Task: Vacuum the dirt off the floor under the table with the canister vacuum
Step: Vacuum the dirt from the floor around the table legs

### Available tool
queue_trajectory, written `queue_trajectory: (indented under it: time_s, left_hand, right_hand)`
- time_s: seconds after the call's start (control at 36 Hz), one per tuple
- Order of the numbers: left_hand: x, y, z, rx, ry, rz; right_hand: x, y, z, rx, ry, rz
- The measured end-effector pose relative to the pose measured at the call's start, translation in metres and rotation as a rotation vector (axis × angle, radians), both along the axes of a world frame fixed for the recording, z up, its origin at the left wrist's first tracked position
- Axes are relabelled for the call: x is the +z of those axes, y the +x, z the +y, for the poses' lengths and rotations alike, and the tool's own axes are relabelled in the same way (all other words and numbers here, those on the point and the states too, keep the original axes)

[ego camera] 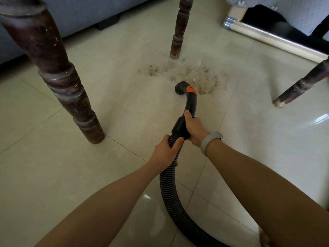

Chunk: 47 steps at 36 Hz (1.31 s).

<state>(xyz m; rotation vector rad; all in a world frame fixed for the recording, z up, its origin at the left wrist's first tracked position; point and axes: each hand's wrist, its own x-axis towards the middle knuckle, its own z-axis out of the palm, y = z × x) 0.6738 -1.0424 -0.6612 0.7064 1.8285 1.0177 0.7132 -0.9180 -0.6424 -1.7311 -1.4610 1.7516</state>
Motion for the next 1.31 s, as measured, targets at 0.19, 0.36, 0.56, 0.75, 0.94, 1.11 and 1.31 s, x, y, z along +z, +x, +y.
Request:
queue_trajectory:
  time_s: [0.19, 0.36, 0.56, 0.75, 0.94, 1.11, 1.31]
  left_hand:
    - [0.0, 0.008, 0.005, 0.032, 0.027, -0.178]
    - [0.001, 0.016, 0.014, -0.002, 0.033, -0.158]
    - [0.005, 0.021, 0.028, -0.082, 0.034, -0.126]
    - [0.005, 0.034, 0.037, -0.155, 0.039, -0.124]
    - [0.006, 0.044, 0.045, -0.188, 0.031, -0.093]
    - [0.008, 0.048, 0.052, -0.201, 0.044, -0.041]
    - [0.013, 0.056, 0.061, -0.211, 0.086, -0.013]
  right_hand:
    - [0.004, 0.008, 0.007, -0.019, 0.051, -0.018]
    - [0.01, 0.015, 0.014, -0.04, 0.066, -0.015]
    - [0.018, 0.031, 0.025, -0.125, 0.039, -0.004]
    - [0.019, 0.049, 0.032, -0.178, 0.031, 0.008]
    - [0.017, 0.062, 0.04, -0.199, 0.038, 0.016]
    - [0.019, 0.072, 0.048, -0.251, 0.009, 0.135]
    - [0.022, 0.088, 0.057, -0.315, -0.037, 0.281]
